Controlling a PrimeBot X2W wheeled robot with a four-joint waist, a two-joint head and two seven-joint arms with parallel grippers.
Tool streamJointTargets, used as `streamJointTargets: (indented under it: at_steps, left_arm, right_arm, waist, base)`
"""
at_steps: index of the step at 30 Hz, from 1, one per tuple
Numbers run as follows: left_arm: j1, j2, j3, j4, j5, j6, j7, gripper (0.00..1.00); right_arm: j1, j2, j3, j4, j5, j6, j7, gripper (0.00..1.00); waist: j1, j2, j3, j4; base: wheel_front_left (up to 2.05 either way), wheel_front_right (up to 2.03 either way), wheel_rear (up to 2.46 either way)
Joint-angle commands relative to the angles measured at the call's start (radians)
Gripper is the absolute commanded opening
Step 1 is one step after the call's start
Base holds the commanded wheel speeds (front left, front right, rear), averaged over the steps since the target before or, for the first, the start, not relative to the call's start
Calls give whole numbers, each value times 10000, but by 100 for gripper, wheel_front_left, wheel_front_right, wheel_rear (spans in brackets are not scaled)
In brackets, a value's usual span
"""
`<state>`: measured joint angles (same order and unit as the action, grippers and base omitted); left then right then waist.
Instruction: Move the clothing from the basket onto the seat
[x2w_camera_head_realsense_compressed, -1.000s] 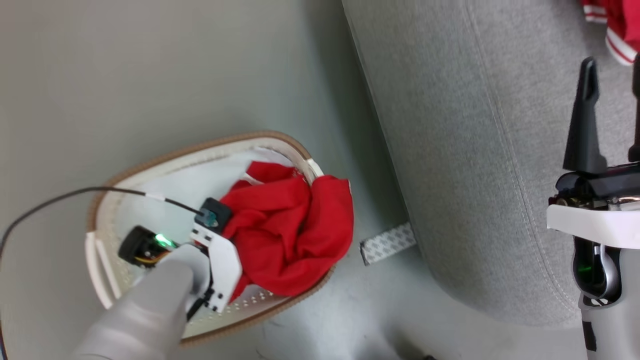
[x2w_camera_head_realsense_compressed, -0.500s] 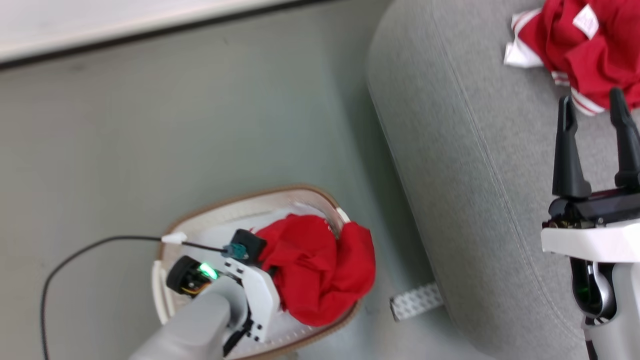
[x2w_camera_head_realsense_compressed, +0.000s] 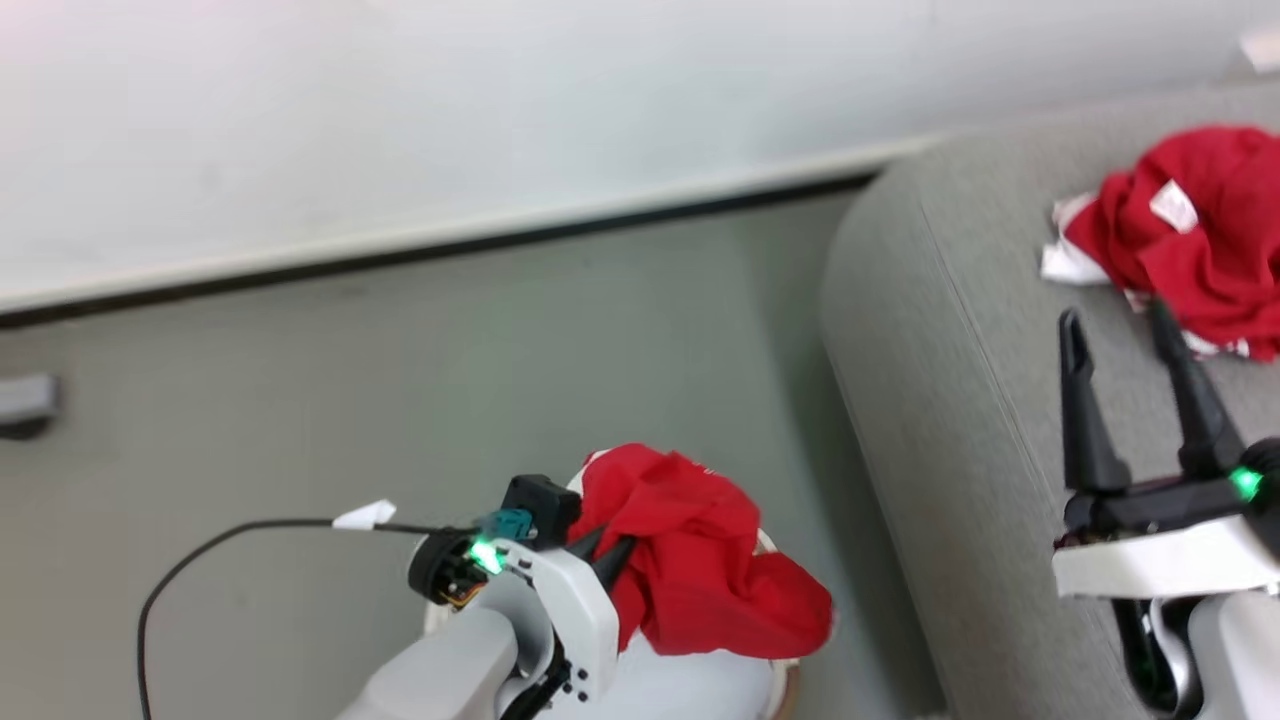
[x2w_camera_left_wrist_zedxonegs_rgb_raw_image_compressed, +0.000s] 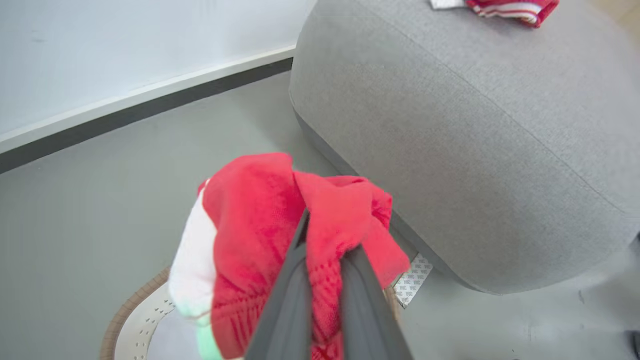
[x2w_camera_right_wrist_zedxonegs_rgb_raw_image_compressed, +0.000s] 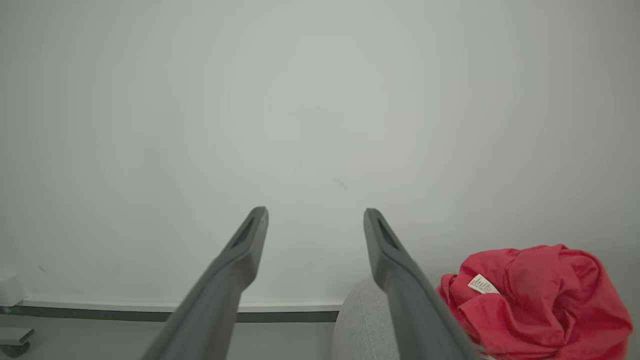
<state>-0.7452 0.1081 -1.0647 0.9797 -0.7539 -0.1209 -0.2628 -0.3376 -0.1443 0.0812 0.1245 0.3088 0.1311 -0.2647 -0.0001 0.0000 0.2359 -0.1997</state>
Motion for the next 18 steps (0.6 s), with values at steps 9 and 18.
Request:
streamJointTargets:
  at_steps: [9, 18]
  left_arm:
    - [1049, 571, 1446, -2136, 1019, 380, -26, 0]
    - [1139, 912, 2458, -4136, 1599, 650, -25, 0]
  right_arm:
    - [963, -157, 394, 445, 281, -4, 8, 100]
    - [1549, -66, 967, 724, 492, -4, 8, 100]
  waist:
    - [1, 0, -1847, 1150]
    - [1, 0, -2440, 1621]
  base:
    - [0, 0, 0]
    - [0, 0, 0]
